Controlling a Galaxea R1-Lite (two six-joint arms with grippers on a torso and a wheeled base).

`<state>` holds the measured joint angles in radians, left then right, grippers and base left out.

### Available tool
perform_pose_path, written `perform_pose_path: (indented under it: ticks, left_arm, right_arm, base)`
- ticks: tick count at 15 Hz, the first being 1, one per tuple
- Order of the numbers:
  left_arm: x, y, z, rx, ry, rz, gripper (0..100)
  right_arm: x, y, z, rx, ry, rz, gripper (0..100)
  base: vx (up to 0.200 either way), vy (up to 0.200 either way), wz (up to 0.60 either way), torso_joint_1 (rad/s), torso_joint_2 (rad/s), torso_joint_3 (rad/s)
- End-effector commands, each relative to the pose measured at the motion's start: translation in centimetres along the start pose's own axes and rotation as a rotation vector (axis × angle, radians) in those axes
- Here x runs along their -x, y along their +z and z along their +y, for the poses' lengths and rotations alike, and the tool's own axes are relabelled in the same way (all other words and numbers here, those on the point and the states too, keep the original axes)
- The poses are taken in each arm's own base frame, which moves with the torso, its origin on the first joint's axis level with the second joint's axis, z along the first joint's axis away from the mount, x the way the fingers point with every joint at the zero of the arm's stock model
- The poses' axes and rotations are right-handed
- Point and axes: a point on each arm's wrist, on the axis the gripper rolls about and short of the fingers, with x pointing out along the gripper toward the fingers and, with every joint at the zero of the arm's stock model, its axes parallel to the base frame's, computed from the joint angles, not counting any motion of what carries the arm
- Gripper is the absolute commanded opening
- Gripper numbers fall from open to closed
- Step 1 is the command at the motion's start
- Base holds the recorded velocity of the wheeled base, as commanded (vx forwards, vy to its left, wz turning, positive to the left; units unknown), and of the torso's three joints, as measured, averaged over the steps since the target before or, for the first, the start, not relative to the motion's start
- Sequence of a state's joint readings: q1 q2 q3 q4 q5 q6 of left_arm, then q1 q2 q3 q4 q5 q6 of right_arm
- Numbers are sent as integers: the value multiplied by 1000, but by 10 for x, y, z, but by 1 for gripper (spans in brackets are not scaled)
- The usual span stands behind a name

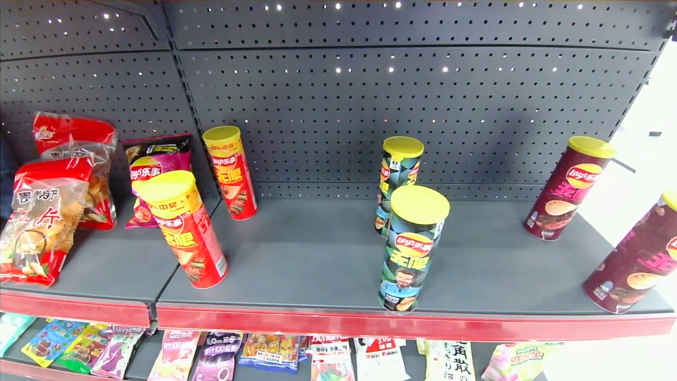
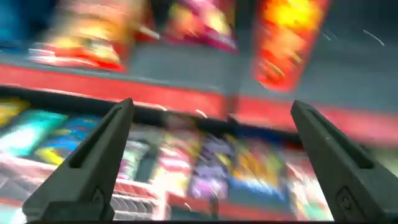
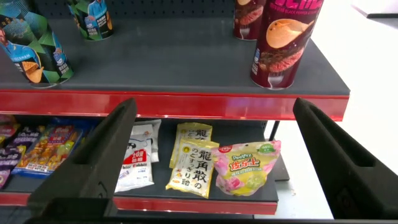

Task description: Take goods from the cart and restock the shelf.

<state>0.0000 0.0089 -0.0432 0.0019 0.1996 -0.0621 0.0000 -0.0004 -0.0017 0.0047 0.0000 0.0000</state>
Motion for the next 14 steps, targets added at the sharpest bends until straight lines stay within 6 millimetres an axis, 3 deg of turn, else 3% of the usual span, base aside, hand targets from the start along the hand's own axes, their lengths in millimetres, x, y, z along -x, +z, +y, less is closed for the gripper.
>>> perform_pose_path:
  ticks: [1,8,13,14]
  left_arm:
    - [-1,-7,-1,3,-73,17,100]
    - [-2,-13,-4,-53,-212,45,100]
    - [-2,-12,-4,-39,-198,44,100]
    - [-2,-12,-4,-49,-198,43,100]
  right_arm:
    - [0,0,0,0,0,1,100]
    - [0,0,0,-2,0,1,100]
    - [0,0,1,-41,28,-2,100]
    - [2,9,1,-40,39,-51,100]
  base:
    - [0,0,0,0,0,0]
    - [0,0,0,0,0,0]
    - [0,0,0,0,0,0]
    - [0,0,0,0,0,0]
